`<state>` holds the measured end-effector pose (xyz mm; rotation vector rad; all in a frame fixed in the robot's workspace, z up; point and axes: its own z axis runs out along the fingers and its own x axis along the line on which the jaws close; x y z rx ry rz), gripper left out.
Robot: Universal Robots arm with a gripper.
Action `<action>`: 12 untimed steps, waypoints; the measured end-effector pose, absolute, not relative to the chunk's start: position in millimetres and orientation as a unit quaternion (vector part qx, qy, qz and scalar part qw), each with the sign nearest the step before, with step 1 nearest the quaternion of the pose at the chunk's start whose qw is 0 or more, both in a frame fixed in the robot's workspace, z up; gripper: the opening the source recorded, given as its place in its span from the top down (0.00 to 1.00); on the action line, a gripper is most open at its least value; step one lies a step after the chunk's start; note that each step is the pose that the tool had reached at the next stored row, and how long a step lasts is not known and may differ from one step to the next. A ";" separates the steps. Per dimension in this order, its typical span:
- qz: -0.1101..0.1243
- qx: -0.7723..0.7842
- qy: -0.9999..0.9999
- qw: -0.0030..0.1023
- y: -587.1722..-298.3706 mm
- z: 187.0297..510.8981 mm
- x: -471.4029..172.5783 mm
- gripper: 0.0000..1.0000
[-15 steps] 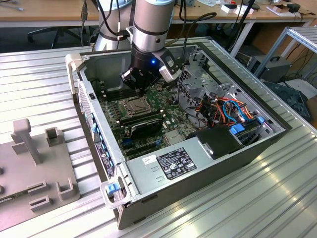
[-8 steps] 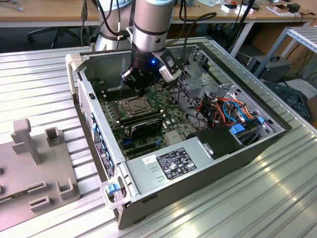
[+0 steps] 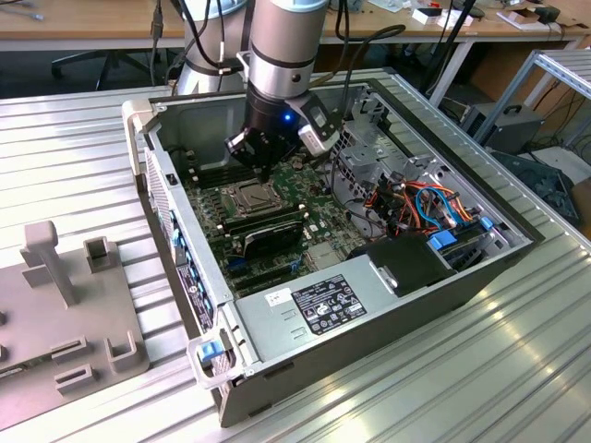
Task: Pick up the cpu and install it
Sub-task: 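Install the second cpu locking lever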
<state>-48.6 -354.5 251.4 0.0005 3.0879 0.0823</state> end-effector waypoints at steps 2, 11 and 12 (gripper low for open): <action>0.027 0.000 0.999 0.026 -355.2 251.4 -48.7 0.89; 0.027 0.000 0.999 0.026 -356.7 251.4 -48.7 0.89; 0.027 0.000 0.999 0.026 -356.7 251.4 -48.7 0.89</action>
